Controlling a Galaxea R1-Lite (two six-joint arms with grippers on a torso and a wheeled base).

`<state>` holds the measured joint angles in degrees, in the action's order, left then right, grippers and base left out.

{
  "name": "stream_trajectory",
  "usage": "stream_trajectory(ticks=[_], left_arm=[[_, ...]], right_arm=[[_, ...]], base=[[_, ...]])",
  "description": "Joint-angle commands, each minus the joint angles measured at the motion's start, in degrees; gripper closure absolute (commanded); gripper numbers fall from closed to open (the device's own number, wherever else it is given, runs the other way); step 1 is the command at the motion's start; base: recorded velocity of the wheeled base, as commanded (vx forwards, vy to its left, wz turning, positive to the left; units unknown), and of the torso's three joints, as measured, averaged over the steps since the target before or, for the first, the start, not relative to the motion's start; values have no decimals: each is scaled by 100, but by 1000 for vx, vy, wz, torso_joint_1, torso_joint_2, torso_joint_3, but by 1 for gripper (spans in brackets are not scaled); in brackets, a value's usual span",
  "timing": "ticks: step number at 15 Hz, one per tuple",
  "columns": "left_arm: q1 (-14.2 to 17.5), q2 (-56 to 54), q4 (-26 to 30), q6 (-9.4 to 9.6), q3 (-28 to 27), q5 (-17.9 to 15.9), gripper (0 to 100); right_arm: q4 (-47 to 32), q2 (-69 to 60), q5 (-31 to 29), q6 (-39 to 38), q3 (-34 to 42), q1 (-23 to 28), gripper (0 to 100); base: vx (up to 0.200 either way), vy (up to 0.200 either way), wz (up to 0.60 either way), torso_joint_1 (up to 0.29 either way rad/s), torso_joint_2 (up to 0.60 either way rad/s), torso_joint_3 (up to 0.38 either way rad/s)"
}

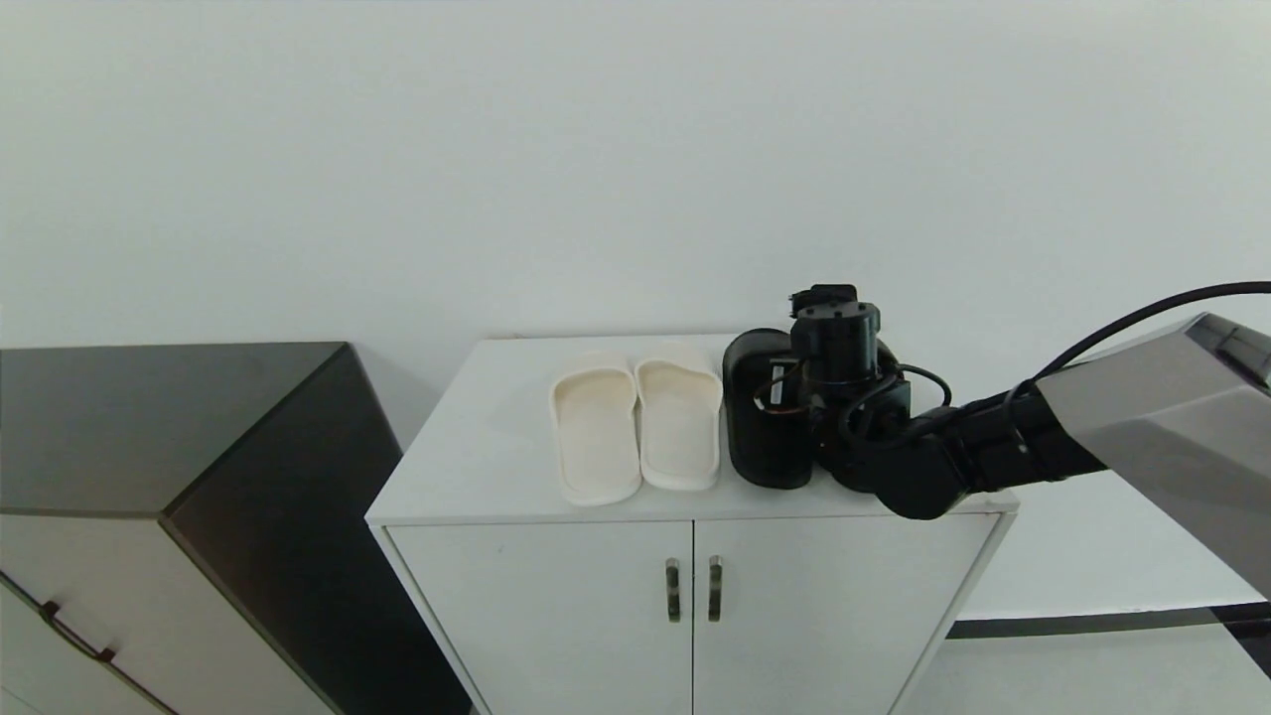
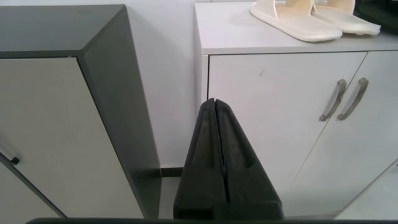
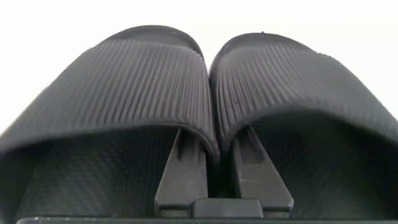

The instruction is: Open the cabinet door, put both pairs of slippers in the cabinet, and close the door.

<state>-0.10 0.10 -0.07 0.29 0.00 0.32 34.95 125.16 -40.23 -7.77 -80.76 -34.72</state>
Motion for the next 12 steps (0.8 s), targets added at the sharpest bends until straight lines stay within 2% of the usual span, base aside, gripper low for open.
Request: stream_trajectory(ticks=[1, 5, 7, 9, 12], left_arm=[[1, 8, -1, -3, 0, 3, 100], [1, 8, -1, -29, 0, 3, 100], [1, 8, -1, -38, 0, 3, 100], [1, 8, -1, -38, 0, 3, 100], [1, 8, -1, -38, 0, 3, 100]], right_arm=[[3, -282, -2, 82, 131, -26, 100], [3, -1240, 68, 372, 1036, -448, 100], [3, -1635, 288, 416, 1441, -641, 100], [3, -2198, 771, 407, 2065, -835, 100], [-6, -2971, 1870, 144, 3110, -1178, 100]], base=[[0, 0, 0, 0, 0, 0], [0, 0, 0, 0, 0, 0], [0, 0, 0, 0, 0, 0], [0, 0, 0, 0, 0, 0], [0, 0, 0, 0, 0, 0]])
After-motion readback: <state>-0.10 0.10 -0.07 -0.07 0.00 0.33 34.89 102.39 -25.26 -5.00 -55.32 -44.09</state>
